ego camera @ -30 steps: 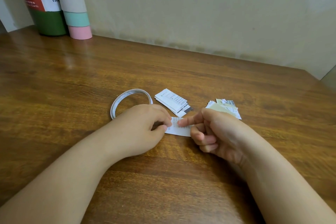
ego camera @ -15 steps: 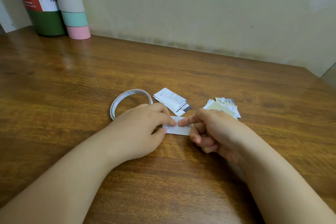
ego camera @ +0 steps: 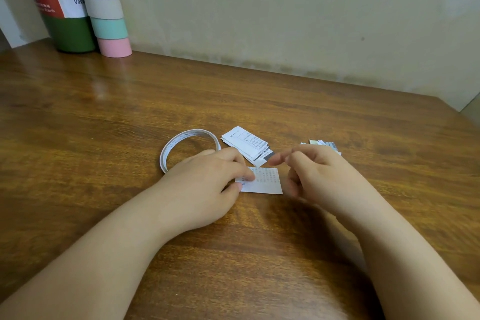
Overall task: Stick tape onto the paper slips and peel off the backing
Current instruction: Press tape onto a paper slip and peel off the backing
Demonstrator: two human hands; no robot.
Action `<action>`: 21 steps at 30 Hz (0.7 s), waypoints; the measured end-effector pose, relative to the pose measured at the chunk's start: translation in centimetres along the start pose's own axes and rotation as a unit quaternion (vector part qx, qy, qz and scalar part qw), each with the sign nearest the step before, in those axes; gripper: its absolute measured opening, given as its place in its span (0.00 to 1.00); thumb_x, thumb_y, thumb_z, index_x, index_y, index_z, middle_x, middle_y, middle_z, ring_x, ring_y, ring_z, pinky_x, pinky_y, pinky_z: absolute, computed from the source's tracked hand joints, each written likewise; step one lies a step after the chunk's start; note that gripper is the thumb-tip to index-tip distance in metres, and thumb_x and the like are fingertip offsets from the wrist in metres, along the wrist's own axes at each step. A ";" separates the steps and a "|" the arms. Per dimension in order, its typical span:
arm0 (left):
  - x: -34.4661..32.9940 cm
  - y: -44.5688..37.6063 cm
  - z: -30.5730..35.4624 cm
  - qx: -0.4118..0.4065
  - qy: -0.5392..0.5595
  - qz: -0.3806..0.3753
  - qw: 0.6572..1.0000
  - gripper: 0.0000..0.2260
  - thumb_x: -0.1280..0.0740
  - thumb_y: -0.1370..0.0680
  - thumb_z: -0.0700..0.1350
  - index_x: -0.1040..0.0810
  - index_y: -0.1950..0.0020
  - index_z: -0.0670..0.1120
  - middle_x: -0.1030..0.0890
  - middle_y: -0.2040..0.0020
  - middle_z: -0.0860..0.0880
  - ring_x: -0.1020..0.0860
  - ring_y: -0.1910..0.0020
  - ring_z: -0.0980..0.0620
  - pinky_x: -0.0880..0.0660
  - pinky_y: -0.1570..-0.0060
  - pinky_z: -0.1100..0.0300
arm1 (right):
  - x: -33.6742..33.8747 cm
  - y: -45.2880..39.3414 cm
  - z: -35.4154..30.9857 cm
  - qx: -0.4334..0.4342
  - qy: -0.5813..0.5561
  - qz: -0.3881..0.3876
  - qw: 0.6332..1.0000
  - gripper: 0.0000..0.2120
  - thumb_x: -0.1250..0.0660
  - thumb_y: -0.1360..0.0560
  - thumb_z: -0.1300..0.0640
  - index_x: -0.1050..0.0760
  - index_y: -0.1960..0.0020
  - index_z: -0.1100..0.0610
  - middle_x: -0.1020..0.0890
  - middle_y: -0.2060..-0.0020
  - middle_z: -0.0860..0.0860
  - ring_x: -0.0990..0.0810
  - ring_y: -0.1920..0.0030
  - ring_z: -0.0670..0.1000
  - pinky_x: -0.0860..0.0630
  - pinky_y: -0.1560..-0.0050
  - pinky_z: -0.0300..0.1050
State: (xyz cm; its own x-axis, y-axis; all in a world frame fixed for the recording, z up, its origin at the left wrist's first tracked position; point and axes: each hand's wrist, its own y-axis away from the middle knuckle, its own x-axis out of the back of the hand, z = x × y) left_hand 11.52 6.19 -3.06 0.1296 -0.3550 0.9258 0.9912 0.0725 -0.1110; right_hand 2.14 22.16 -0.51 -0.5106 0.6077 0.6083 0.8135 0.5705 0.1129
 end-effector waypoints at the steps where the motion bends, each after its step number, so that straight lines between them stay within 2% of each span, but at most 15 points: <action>1: 0.0 0.0 0.0 0.001 -0.001 -0.001 1.000 0.13 0.41 0.20 0.49 0.26 0.38 0.61 0.29 0.43 0.63 0.32 0.45 0.59 0.31 0.47 0.60 | -0.1 0.1 0.0 0.033 0.017 0.003 0.999 0.14 0.46 0.25 0.57 0.22 0.57 0.48 0.26 0.78 0.47 0.33 0.77 0.46 0.34 0.68 0.42; 5: 0.0 0.0 0.0 0.001 0.000 0.000 1.000 0.13 0.42 0.20 0.49 0.26 0.38 0.62 0.29 0.44 0.64 0.32 0.44 0.60 0.30 0.45 0.59 | -0.7 0.5 0.2 0.085 0.096 -0.010 0.992 0.15 0.45 0.25 0.57 0.22 0.56 0.45 0.33 0.82 0.43 0.37 0.79 0.45 0.38 0.75 0.38; 9: -0.1 0.0 0.0 0.001 0.000 -0.002 1.000 0.13 0.41 0.20 0.49 0.26 0.38 0.62 0.29 0.44 0.64 0.32 0.44 0.60 0.31 0.45 0.59 | -0.8 0.5 0.5 0.089 0.155 -0.016 0.984 0.15 0.45 0.25 0.56 0.21 0.51 0.44 0.32 0.83 0.41 0.37 0.80 0.45 0.38 0.75 0.39; 13: 0.1 0.1 0.0 0.001 0.002 -0.008 1.000 0.13 0.41 0.20 0.49 0.26 0.38 0.61 0.29 0.43 0.64 0.32 0.43 0.60 0.31 0.44 0.59 | -0.7 0.4 0.6 0.074 0.157 -0.019 0.985 0.16 0.46 0.25 0.57 0.21 0.53 0.42 0.31 0.82 0.42 0.36 0.80 0.45 0.39 0.76 0.37; 17: 0.5 0.2 -0.3 0.007 0.026 -0.037 0.999 0.14 0.41 0.20 0.50 0.25 0.37 0.61 0.29 0.42 0.66 0.31 0.44 0.63 0.31 0.42 0.61 | -0.3 -0.1 0.7 0.031 0.113 -0.034 0.993 0.18 0.47 0.25 0.58 0.20 0.55 0.42 0.30 0.74 0.48 0.39 0.79 0.46 0.40 0.76 0.37; 19: 0.7 0.2 -0.4 0.013 0.037 -0.051 0.998 0.13 0.40 0.20 0.49 0.24 0.37 0.60 0.29 0.40 0.67 0.31 0.47 0.68 0.32 0.46 0.66 | -0.1 -0.3 0.8 0.019 0.112 -0.043 0.993 0.19 0.46 0.25 0.58 0.20 0.55 0.41 0.31 0.73 0.49 0.39 0.78 0.47 0.39 0.76 0.37; 21: 0.8 0.0 -0.6 0.026 0.051 -0.058 0.997 0.13 0.40 0.20 0.48 0.22 0.39 0.58 0.29 0.39 0.68 0.32 0.56 0.75 0.36 0.56 0.75 | 0.0 -0.4 0.8 0.013 0.113 -0.052 0.992 0.19 0.46 0.24 0.58 0.20 0.54 0.40 0.31 0.74 0.48 0.39 0.78 0.47 0.39 0.76 0.37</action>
State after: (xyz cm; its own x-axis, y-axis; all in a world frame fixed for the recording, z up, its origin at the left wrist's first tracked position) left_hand 11.67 5.39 -2.51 0.0199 -0.4574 0.8890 0.9972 0.0729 0.0152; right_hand 1.57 22.41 -1.17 -0.5144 0.4074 0.7546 0.7507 0.6393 0.1665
